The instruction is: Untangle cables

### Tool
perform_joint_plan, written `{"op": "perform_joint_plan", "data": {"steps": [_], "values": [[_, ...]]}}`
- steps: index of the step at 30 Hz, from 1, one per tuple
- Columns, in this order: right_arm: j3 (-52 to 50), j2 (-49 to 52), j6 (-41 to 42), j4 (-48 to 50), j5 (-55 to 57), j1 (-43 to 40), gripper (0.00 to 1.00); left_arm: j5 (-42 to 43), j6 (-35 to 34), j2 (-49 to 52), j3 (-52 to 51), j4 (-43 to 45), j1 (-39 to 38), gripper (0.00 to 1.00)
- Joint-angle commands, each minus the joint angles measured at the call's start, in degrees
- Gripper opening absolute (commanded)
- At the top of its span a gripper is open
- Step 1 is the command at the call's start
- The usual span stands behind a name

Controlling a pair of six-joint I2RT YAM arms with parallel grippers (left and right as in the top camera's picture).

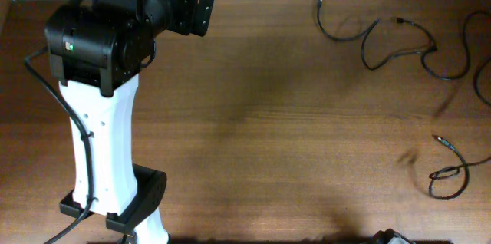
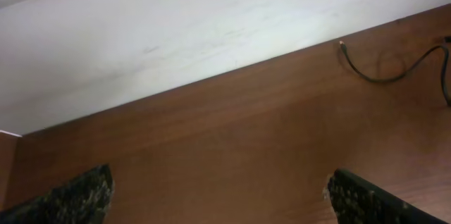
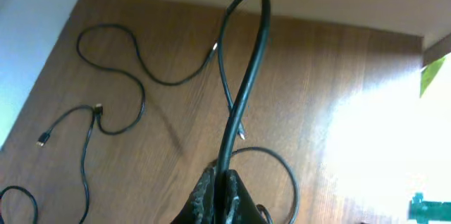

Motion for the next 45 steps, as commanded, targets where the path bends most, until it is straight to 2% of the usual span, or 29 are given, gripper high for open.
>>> {"op": "perform_joint_plan", "data": {"steps": [1, 3, 6, 10, 12, 15, 20, 23, 26, 27, 28, 29, 30, 32, 35, 40, 44, 45], "values": [[-3.7, 7.3, 3.0, 1.2, -6.2, -0.2, 0.04, -0.4, -0.3, -0.3, -0.2, 0.2, 0.2, 0.99], [-8.9, 10.9, 2.5, 5.5, -7.6, 1.3, 0.04, -0.4, -0.3, -0.3, -0.2, 0.2, 0.2, 0.99], [-17.1, 11.2, 2.3, 11.2, -7.5, 6.2, 0.04, -0.4, -0.3, -0.3, -0.2, 0.5, 0.2, 0.99], [-33.9, 11.2, 2.7, 21.4, -7.1, 13.3, 0.04, 0.1, -0.3, -0.3, -0.2, 0.5, 0.2, 0.99], [-39.7, 11.2, 4.7, 23.7, -4.2, 12.9, 0.04, 0.1, -0.3, -0.3, -0.2, 0.3, 0.2, 0.99], [-43.1, 11.2, 10.6, 25.7, 3.6, 9.9, 0.04, 0.1, -0.3, -0.3, -0.2, -0.1, 0.2, 0.99], [-43.1, 11.2, 11.6, 34.9, 1.3, 0.6, 0.04, 0.1, -0.3, -0.3, -0.2, -0.7, 0.2, 0.99], [-43.1, 11.2, 11.6, 40.7, 0.8, -0.6, 0.04, 0.1, -0.3, -0.3, -0.2, -1.2, 0.2, 0.99], [-43.1, 11.2, 11.5, 40.8, 0.3, -0.6, 0.04, 0.1, -0.3, -0.3, -0.2, -1.2, 0.2, 0.99], [-43.1, 11.2, 11.3, 40.5, 0.3, -0.6, 0.3, 0.0, -0.3, -0.3, -0.2, -1.2, 0.2, 0.99], [-43.1, 11.2, 11.3, 40.5, 0.1, -0.6, 0.77, 0.1, -0.3, -0.3, -0.2, -1.2, 0.2, 0.99], [-43.1, 11.2, 8.8, 41.1, -3.0, -0.6, 0.97, 0.0, -0.3, -0.3, -0.2, -1.2, 0.2, 0.99], [-42.9, 11.1, 3.5, 43.0, -8.0, -0.6, 0.97, 0.0, -0.3, -0.3, -0.2, -1.2, 0.2, 0.99], [-40.3, 10.3, -1.6, 43.6, -13.7, -0.5, 0.97, 0.0, -0.3, -0.3, -0.2, -1.2, 0.2, 0.99], [-35.0, 6.0, -5.2, 43.0, -14.6, -0.6, 0.98, 0.0, -0.3, -0.3, -0.2, -1.2, 0.2, 0.99], [-32.8, 4.7, -6.8, 42.5, -14.8, -0.5, 0.98, 0.0, -0.3, -0.3, -0.2, -1.2, 0.2, 0.99], [-34.5, 10.0, -6.7, 37.4, -11.4, -0.5, 0.98, 0.0, -0.3, -0.3, -0.2, -1.3, 0.2, 0.99], [-34.7, 11.2, -6.7, 36.3, -11.4, -0.5, 0.82, 0.0, -0.3, -0.3, -0.2, -1.7, 0.2, 0.99]]}}
